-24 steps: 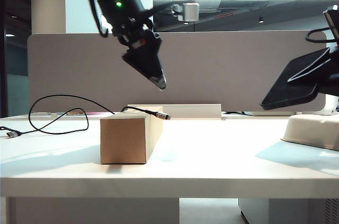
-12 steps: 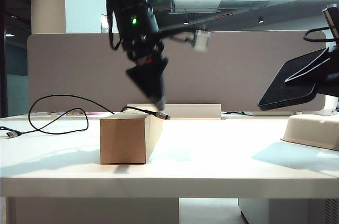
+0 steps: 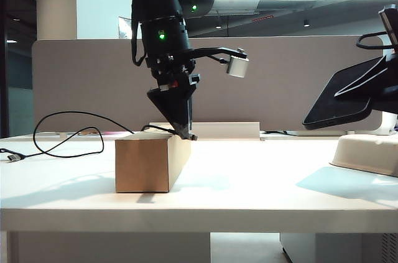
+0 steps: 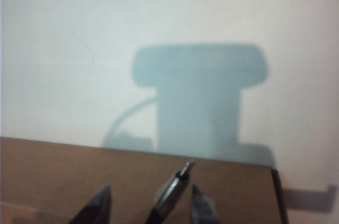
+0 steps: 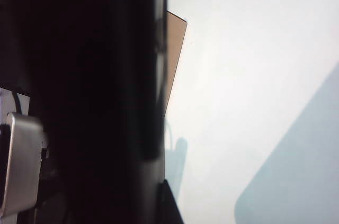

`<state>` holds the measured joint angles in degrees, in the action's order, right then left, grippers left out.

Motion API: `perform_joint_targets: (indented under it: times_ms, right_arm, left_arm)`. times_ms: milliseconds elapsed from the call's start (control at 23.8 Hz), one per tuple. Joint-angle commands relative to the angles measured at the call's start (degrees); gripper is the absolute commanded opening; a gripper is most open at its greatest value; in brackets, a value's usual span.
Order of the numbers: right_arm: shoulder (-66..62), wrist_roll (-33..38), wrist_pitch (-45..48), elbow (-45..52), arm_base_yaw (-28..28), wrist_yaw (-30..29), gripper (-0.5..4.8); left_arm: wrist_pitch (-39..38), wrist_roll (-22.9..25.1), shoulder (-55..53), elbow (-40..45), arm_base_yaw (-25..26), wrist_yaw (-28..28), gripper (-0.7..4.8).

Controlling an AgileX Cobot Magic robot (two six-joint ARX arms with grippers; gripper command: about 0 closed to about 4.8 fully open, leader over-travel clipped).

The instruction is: Pick up the charging cable and the phone, plug the charging cable into the charging port on the phone, and finally place them back on the table.

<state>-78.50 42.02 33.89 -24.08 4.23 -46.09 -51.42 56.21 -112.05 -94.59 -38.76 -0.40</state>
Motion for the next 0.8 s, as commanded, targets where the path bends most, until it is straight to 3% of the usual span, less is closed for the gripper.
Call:
perform_joint_targets:
  times_ms: [42,505,673,799]
  right_arm:
    - [0.52,-0.33,1.92,-0.37,0.0,-0.33,-0.06]
    - [0.52,-0.33,1.92,-0.37,0.04,-0.33,-0.06]
    - [0.52,-0.42,1.92,-0.37,0.04,-0.33,-0.06]
    - [0.52,-0.42,1.92,-0.37,0.04,-0.33,-0.06]
  left_arm:
    - [0.2,0.81,0.09,-0.33,-0.26,-0.68,1.82]
    - [-1.22,0.81,-1.14,-0.31,-0.26,-2.19,1.73]
    - [-1.66,0.79,-1.7,-0.31,-0.26,-2.58,1.06]
    - [-1.57,0.79,-1.77,-0.31,-0.33,-2.6,1.05]
